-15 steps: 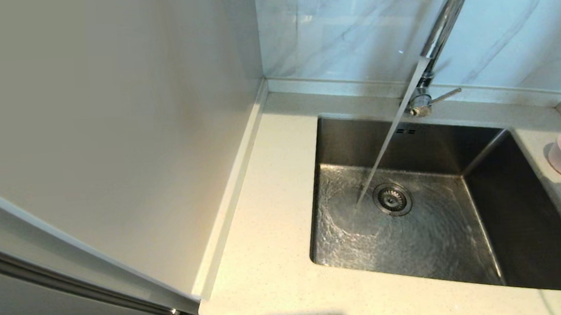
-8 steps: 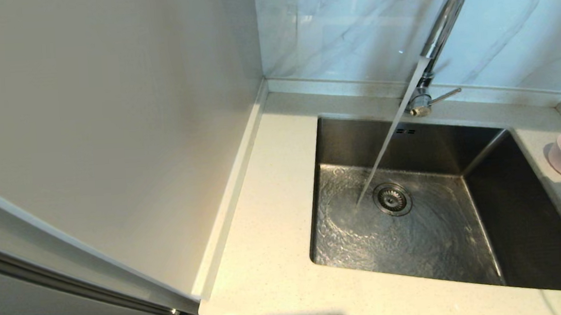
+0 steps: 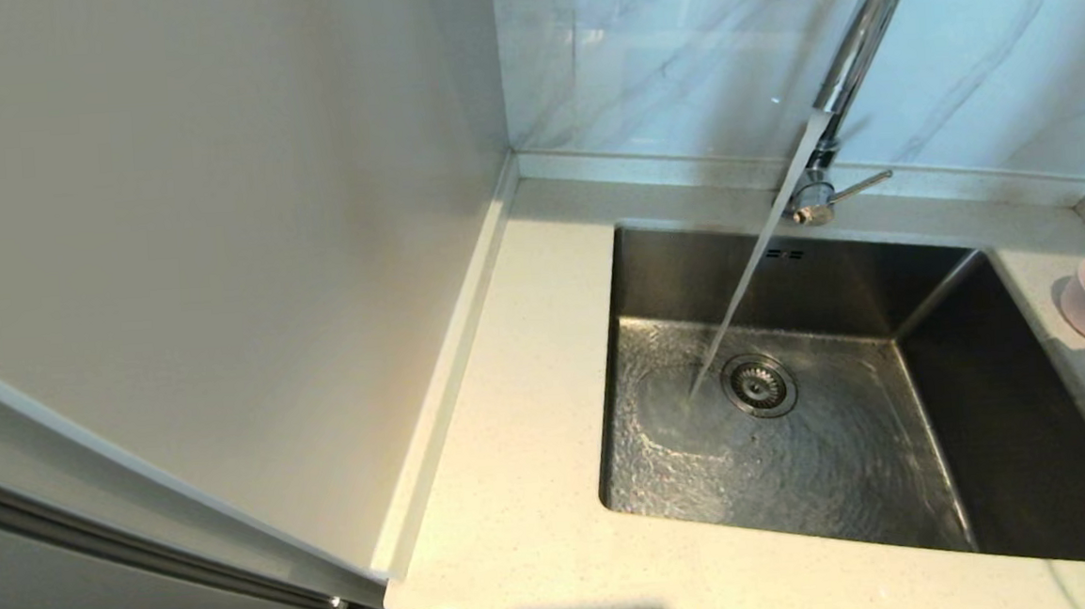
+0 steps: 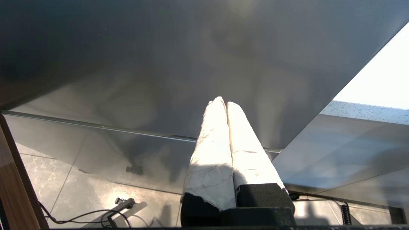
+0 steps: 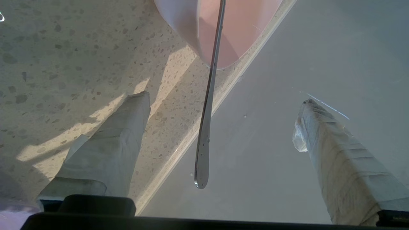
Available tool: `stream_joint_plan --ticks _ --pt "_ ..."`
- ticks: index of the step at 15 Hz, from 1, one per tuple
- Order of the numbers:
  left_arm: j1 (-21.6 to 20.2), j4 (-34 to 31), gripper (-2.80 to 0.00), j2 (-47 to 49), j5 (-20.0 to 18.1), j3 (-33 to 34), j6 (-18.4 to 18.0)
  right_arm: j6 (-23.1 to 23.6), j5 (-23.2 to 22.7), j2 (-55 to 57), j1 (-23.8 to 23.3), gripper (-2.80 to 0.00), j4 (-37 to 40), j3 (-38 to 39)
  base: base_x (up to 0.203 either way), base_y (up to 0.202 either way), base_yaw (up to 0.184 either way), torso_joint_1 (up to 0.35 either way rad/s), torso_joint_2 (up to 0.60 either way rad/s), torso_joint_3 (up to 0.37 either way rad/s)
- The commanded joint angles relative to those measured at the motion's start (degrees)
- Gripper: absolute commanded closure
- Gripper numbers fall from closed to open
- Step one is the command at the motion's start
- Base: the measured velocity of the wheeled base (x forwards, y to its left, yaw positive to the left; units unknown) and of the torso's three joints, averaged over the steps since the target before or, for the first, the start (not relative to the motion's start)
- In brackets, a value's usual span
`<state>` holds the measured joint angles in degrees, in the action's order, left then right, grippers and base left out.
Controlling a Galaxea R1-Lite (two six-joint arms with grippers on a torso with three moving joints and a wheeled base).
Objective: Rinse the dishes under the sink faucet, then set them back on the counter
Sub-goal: Pick up the spoon
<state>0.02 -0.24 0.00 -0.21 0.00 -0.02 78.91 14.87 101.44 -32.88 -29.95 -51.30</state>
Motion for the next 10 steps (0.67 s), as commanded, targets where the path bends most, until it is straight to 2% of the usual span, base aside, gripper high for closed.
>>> stream_joint_plan --ticks 1,10 --pt "-0.02 -0.02 0.0 0.0 0.03 0.0 0.02 0.46 0.16 0.08 0.01 -2.8 -0.19 -0.03 0.0 0.0 0.0 0.0 0.0 0.0" --pt "-0.02 -0.02 0.0 0.0 -0.02 0.0 0.02 0.37 1.04 0.08 -0.08 -2.8 -0.11 -0.56 0.0 0.0 0.0 0.0 0.0 0.0"
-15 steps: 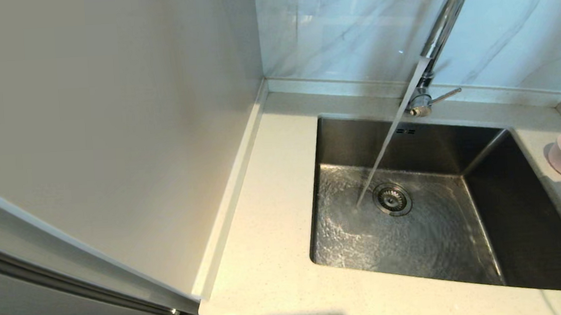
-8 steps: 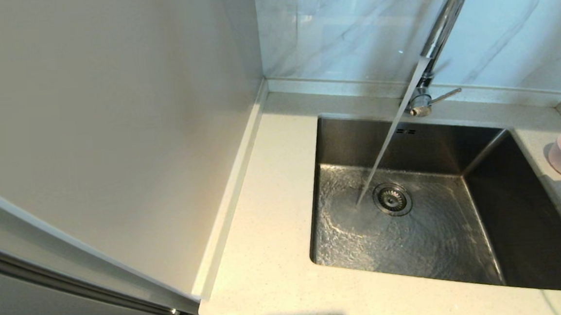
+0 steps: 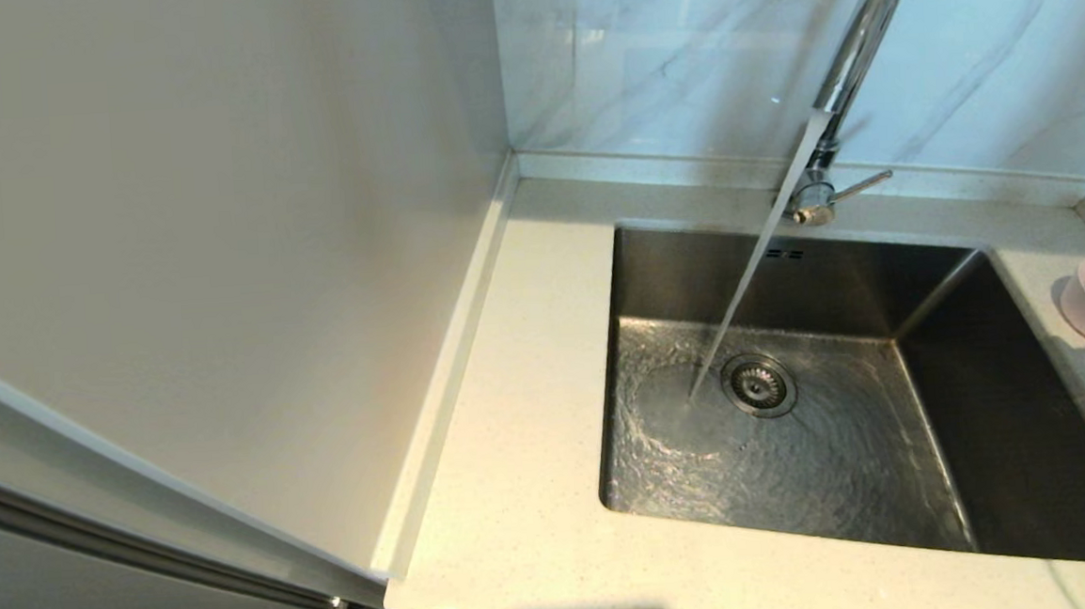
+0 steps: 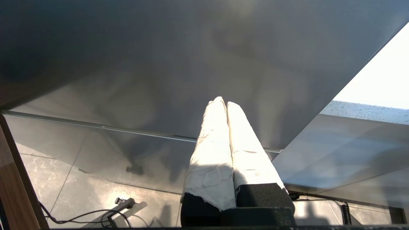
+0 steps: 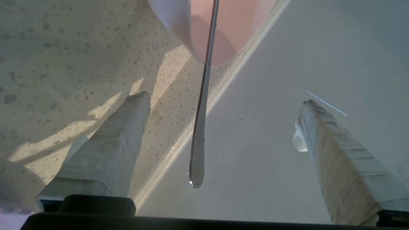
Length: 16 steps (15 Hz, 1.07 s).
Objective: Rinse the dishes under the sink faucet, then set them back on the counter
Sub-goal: Pick up the spoon
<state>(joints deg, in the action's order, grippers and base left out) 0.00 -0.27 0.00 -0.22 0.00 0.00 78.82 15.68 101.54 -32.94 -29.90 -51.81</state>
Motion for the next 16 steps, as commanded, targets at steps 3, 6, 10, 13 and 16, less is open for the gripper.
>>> stream_joint_plan --ticks 3,6,10,13,16 --pt "0.0 0.0 0.0 0.0 0.04 0.0 0.0 0.45 0.23 0.07 0.06 -2.8 -0.16 -0.05 0.0 0.0 0.0 0.0 0.0 0.0" --pt "0.0 0.0 0.0 0.0 0.04 0.0 0.0 0.45 0.41 0.15 -0.02 -2.8 -0.16 -0.05 0.0 0.0 0.0 0.0 0.0 0.0" --pt "0.0 0.0 0.0 0.0 -0.05 0.0 0.0 0.45 1.29 0.08 -0.02 -2.8 -0.16 0.04 0.0 0.0 0.0 0.0 0.0 0.0" --pt "0.0 0.0 0.0 0.0 0.04 0.0 0.0 0.45 1.46 0.15 -0.02 0.0 -0.16 0.13 0.0 0.0 0.0 0.0 0.0 0.0" --pt "0.0 0.0 0.0 0.0 0.04 0.0 0.0 0.45 1.42 0.15 -0.02 0.0 -0.16 0.04 0.0 0.0 0.0 0.0 0.0 0.0"
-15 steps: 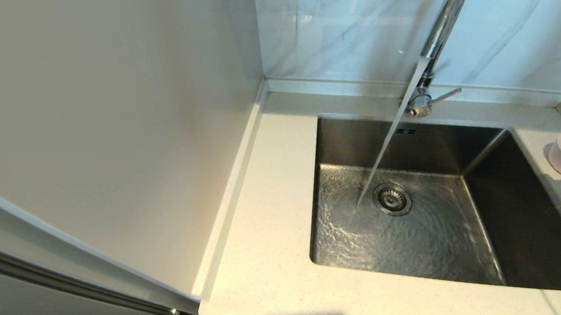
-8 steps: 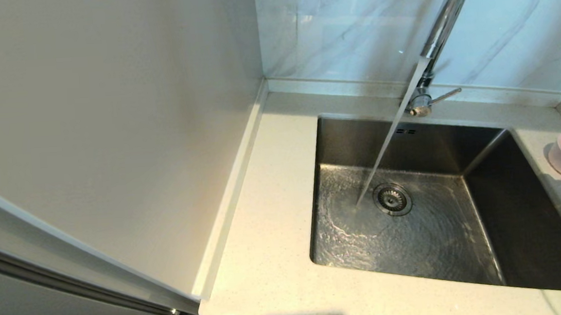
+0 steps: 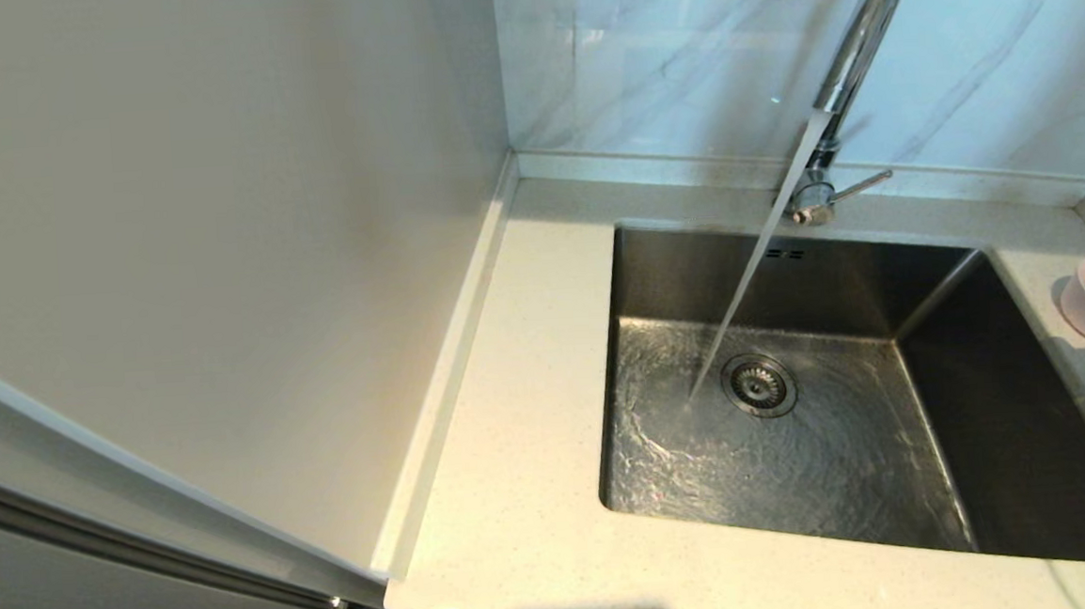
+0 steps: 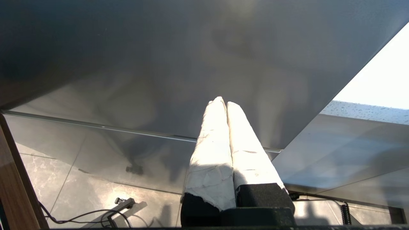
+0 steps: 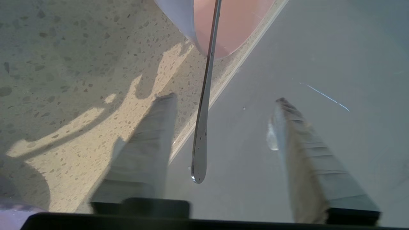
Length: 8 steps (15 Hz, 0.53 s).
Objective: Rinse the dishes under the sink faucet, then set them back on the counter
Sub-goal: Pick up the spoon
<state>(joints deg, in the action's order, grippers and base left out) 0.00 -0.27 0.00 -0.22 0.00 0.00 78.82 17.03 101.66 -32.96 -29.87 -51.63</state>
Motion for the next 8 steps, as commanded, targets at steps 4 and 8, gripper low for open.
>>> stream_joint_plan --ticks 4,8 --pt "0.0 0.0 0.0 0.0 0.04 0.0 0.0 0.37 -0.02 -0.06 0.05 0.0 -1.6 -0.24 0.0 0.0 0.0 0.0 0.0 0.0" --pt "0.0 0.0 0.0 0.0 0.0 0.0 0.0 0.28 -0.07 -0.23 0.09 0.0 -2.92 -0.14 0.0 0.0 0.0 0.0 0.0 0.0"
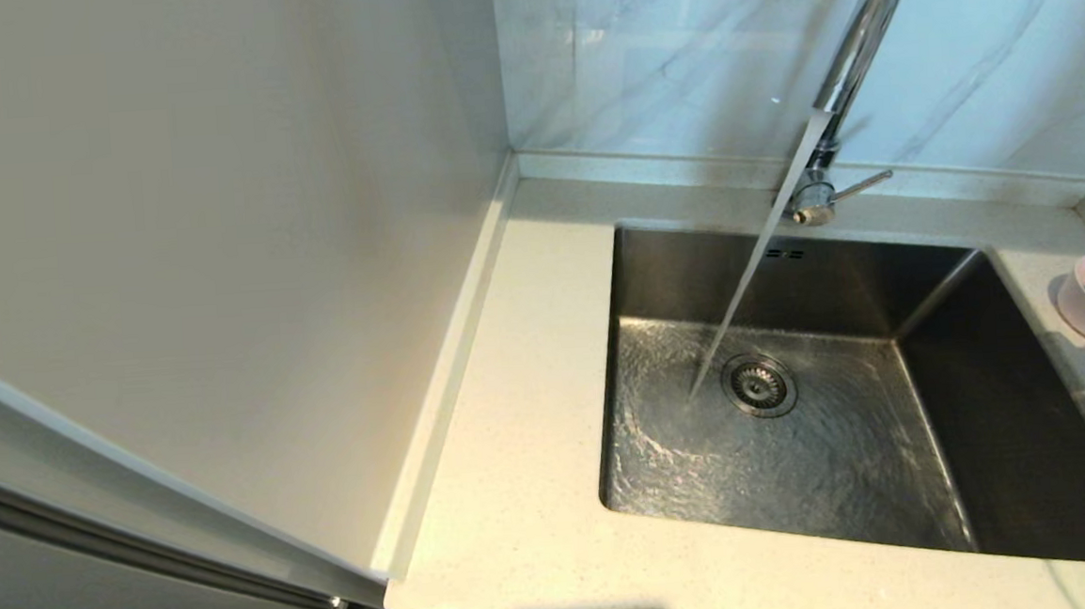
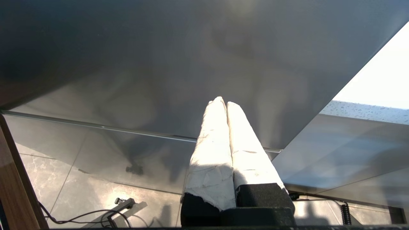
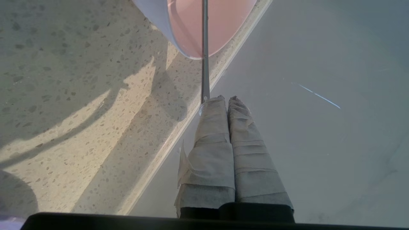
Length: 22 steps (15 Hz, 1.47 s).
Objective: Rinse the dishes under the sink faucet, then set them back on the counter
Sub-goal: Pick up the spoon
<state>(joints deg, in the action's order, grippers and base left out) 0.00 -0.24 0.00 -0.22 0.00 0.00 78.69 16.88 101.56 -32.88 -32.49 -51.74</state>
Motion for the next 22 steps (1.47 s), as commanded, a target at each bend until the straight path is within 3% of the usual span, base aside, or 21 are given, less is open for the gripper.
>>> stream_joint_plan --ticks 1,11,17,18,22 --pt "0.0 -0.02 0.0 0.0 0.04 0.0 0.0 0.41 0.08 -0.13 0.01 0.0 -0.27 -0.19 0.0 0.0 0.0 0.0 0.0 0.0" --pt "0.0 -0.02 0.0 0.0 -0.02 0.0 0.0 -0.12 -0.78 -4.89 -0.11 0.0 0.16 -0.88 0.0 0.0 0.0 0.0 0.0 0.0" --pt "0.0 -0.02 0.0 0.0 -0.02 0.0 0.0 -0.05 -1.11 -12.0 -0.08 0.0 11.28 0.26 0.0 0.0 0.0 0.0 0.0 0.0" --pt "0.0 -0.02 0.0 0.0 0.04 0.0 0.0 -0.03 -1.07 -12.8 -0.09 -2.8 13.54 0.24 0.0 0.0 0.0 0.0 0.0 0.0" --pt "0.0 -0.02 0.0 0.0 0.04 0.0 0.0 -2.48 -1.06 -14.97 0.03 -2.8 19.56 0.58 0.0 0.0 0.0 0.0 0.0 0.0"
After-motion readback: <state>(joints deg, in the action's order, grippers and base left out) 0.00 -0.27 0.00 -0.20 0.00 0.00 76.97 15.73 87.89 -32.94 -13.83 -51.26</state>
